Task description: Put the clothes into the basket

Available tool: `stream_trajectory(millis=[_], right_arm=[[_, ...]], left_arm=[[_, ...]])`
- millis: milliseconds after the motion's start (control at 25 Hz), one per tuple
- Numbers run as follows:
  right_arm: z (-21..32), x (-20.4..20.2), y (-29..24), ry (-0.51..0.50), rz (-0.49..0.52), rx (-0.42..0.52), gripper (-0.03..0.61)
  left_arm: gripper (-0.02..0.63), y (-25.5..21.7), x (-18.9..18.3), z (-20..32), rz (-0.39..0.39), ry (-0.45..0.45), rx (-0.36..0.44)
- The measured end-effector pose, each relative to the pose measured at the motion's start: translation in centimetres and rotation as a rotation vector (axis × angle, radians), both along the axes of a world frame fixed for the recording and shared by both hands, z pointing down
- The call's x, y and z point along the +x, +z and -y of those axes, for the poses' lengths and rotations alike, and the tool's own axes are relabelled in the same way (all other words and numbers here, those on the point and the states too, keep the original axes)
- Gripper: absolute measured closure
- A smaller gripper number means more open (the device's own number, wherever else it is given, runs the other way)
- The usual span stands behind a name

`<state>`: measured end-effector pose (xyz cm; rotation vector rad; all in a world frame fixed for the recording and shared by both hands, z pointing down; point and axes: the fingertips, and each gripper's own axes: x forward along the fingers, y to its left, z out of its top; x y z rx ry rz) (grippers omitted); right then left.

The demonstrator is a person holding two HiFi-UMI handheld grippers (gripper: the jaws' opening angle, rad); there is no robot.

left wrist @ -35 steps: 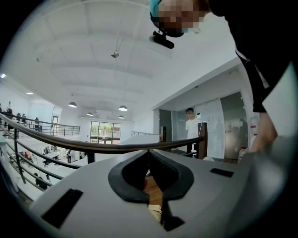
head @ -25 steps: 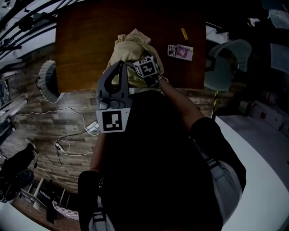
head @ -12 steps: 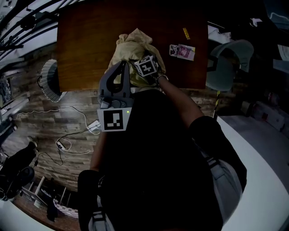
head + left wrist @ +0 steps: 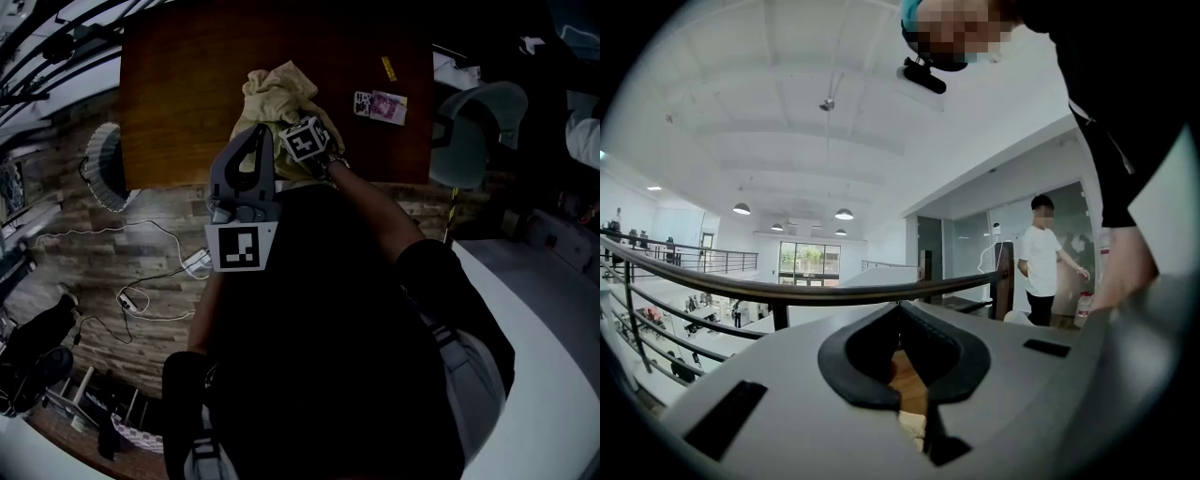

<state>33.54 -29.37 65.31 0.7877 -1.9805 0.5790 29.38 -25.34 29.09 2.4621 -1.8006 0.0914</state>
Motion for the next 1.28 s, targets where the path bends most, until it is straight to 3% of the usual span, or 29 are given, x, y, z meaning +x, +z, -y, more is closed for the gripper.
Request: stream_trajectory(millis=[240, 800, 1280], right_arm=[[-0.3, 0.3, -1.0, 0.001, -0.006, 0.021, 0.476], [2.6, -0.3, -7.6, 0.067, 0.133, 0.146, 0.482], [3.9, -2.7, -17.1, 0.041, 0.291, 0.374, 0.480]], left_arm=[[0.600, 0.1, -0.4, -0.3, -0.012, -0.023, 0.003], [0.600, 0.0, -1.4, -1.0, -0.021, -0.051, 0.010], [0.600, -0.2, -2.3, -1.5, -0.032, -0.090, 0.026]])
